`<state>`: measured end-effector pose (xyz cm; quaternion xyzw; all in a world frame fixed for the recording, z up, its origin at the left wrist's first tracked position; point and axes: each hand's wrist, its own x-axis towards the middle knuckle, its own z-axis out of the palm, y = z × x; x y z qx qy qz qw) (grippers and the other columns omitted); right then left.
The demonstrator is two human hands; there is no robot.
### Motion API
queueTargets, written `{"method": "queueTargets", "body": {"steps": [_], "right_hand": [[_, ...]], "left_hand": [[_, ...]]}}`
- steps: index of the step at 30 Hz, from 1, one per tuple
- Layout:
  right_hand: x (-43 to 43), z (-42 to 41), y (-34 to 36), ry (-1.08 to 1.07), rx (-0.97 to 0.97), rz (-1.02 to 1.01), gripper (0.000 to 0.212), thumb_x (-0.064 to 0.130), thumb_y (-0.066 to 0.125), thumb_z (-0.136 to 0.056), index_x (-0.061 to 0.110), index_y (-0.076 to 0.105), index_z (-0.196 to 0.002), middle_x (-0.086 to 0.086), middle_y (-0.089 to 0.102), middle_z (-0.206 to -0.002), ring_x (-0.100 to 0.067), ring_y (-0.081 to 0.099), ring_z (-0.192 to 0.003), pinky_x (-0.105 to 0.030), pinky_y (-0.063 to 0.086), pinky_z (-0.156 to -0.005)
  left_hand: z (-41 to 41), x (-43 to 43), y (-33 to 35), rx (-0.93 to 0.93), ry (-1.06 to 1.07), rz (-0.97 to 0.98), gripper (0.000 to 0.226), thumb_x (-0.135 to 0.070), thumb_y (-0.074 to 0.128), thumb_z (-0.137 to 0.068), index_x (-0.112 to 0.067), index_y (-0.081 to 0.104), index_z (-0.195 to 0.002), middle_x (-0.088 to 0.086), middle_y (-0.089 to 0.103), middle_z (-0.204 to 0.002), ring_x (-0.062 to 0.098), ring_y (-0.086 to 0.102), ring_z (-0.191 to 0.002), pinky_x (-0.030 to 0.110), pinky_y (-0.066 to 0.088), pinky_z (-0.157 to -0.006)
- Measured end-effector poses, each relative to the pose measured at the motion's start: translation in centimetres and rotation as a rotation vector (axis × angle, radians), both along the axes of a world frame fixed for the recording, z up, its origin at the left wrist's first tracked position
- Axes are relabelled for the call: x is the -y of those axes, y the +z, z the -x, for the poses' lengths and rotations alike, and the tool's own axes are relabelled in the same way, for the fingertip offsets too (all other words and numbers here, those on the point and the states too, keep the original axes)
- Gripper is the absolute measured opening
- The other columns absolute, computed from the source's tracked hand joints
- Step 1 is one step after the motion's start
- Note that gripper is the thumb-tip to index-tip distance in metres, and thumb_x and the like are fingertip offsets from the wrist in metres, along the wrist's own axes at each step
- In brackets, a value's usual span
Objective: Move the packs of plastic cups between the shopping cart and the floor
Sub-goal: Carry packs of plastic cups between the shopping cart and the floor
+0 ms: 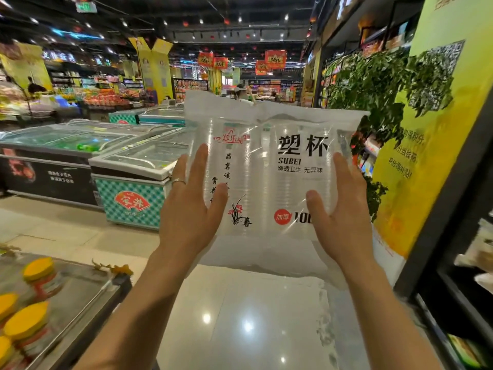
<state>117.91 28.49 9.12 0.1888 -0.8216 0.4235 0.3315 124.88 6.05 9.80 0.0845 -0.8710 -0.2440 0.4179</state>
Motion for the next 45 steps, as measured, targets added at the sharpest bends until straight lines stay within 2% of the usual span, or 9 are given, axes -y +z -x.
{"method": "queueTargets", "body": {"steps": [5, 8, 13, 16, 21, 34, 38, 42, 45], "right_hand": [[1.5, 7.0, -0.3, -0.069, 0.033, -0.01, 0.071, 0.037, 0.054, -0.095, 0.039, 0.014, -0.154, 0.004, 0.012, -0.162, -0.009, 0.022, -0.132, -0.027, 0.024, -0.094], [3.5, 11.9, -0.3, -0.106, 0.033, -0.018, 0.071, 0.037, 0.055, -0.095, 0.037, 0.016, -0.154, 0.003, 0.012, -0.162, -0.013, 0.023, -0.135, -0.027, 0.024, -0.094], [8.1, 22.0, 0.7, -0.13, 0.011, -0.04, 0.07, 0.037, 0.055, -0.095, 0.039, 0.015, -0.153, 0.002, 0.014, -0.161, -0.016, 0.022, -0.143, -0.033, 0.03, -0.099], [11.5, 27.3, 1.4, -0.13, 0.023, -0.035, 0.071, 0.037, 0.054, -0.095, 0.04, 0.014, -0.153, 0.002, 0.011, -0.162, -0.014, 0.017, -0.145, -0.031, 0.026, -0.099], [15.7, 34.5, 1.2, -0.147, 0.007, -0.04, 0.07, 0.035, 0.055, -0.095, 0.037, 0.017, -0.154, 0.002, 0.013, -0.162, -0.012, 0.016, -0.143, -0.029, 0.022, -0.096], [21.7, 52.1, -0.5, -0.062, 0.024, -0.011, 0.069, 0.034, 0.057, -0.094, 0.037, 0.021, -0.153, 0.003, 0.016, -0.162, -0.011, 0.018, -0.145, -0.028, 0.024, -0.098], [23.1, 59.5, -0.9, -0.02, 0.028, 0.012, 0.07, 0.043, 0.048, -0.088, 0.035, 0.022, -0.153, 0.0, 0.018, -0.161, -0.01, 0.017, -0.145, -0.025, 0.021, -0.101], [24.2, 68.3, -0.8, 0.024, 0.032, 0.036, 0.071, 0.046, 0.046, -0.087, 0.038, 0.021, -0.153, 0.001, 0.018, -0.161, -0.011, 0.017, -0.146, -0.029, 0.023, -0.103], [24.7, 75.0, -0.2, 0.061, 0.049, 0.043, 0.071, 0.047, 0.045, -0.087, 0.04, 0.02, -0.153, 0.005, 0.016, -0.162, 0.003, 0.013, -0.141, -0.025, 0.02, -0.102]], "left_hand": [[8.4, 2.1, -0.8, 0.0, -0.056, -0.016, 0.068, -0.063, 0.032, -0.091, -0.049, 0.005, -0.152, 0.001, 0.015, -0.163, 0.025, 0.026, -0.146, 0.054, 0.035, -0.108], [14.3, 4.0, -1.1, -0.004, -0.082, -0.025, 0.066, -0.062, 0.032, -0.092, -0.05, 0.005, -0.151, 0.002, 0.018, -0.162, 0.027, 0.036, -0.14, 0.056, 0.04, -0.106], [24.4, 8.6, -0.5, -0.014, -0.095, -0.052, 0.067, -0.059, 0.032, -0.09, -0.047, 0.009, -0.152, 0.004, 0.017, -0.163, 0.027, 0.028, -0.144, 0.049, 0.035, -0.107], [30.1, 12.1, 0.5, -0.019, -0.099, -0.06, 0.065, -0.058, 0.036, -0.092, -0.048, 0.009, -0.151, 0.004, 0.018, -0.161, 0.029, 0.036, -0.139, 0.049, 0.041, -0.101], [37.5, 16.1, 0.6, 0.022, -0.07, -0.055, 0.067, -0.058, 0.034, -0.091, -0.046, 0.01, -0.152, 0.003, 0.015, -0.163, 0.027, 0.029, -0.143, 0.05, 0.039, -0.101], [53.6, 22.0, -0.6, 0.024, -0.055, -0.058, 0.067, -0.056, 0.036, -0.089, -0.047, 0.014, -0.152, 0.007, 0.016, -0.163, 0.028, 0.027, -0.144, 0.049, 0.04, -0.099], [60.4, 23.2, -0.6, 0.022, -0.031, -0.038, 0.064, -0.052, 0.039, -0.093, -0.044, 0.016, -0.152, 0.008, 0.017, -0.162, 0.03, 0.032, -0.141, 0.049, 0.042, -0.096], [68.4, 24.0, -0.2, 0.031, 0.004, -0.027, 0.068, -0.054, 0.036, -0.088, -0.044, 0.015, -0.153, 0.008, 0.016, -0.162, 0.032, 0.034, -0.14, 0.048, 0.041, -0.098], [74.6, 24.4, 0.2, 0.028, 0.024, -0.015, 0.069, -0.054, 0.036, -0.088, -0.046, 0.014, -0.152, 0.008, 0.016, -0.162, 0.032, 0.035, -0.139, 0.047, 0.041, -0.098]]}}
